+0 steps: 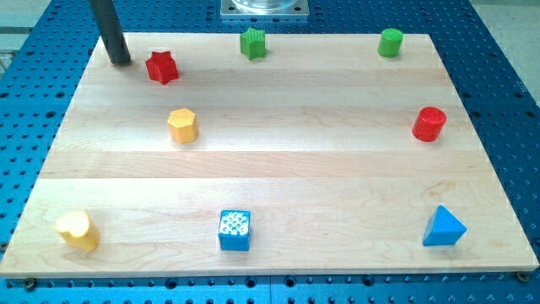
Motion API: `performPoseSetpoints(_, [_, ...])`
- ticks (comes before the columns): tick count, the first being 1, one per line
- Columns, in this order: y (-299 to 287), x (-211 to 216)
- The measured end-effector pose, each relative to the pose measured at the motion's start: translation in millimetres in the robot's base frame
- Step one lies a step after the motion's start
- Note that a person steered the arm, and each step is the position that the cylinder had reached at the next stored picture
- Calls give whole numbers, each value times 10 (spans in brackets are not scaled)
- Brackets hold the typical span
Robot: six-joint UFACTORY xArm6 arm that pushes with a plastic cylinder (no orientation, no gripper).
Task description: Move the red star slightly towards the top left of the board
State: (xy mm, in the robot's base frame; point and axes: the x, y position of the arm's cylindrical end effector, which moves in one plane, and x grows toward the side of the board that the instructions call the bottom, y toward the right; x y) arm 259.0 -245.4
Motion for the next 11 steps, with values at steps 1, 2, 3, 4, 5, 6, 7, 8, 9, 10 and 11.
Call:
performPoseSetpoints(1, [10, 0])
performPoseSetpoints(2, [-9, 130])
performPoseSetpoints(3, [-33, 274])
performPoseSetpoints(4, [477, 255])
performPoseSetpoints(5, [479, 557])
performPoseSetpoints(6, [575, 968])
performPoseSetpoints(7, [1231, 1196])
performPoseSetpoints(8, [1267, 773])
performPoseSetpoints(9, [1250, 440])
performPoseSetpoints(10, [954, 206])
performPoseSetpoints(11, [840, 386])
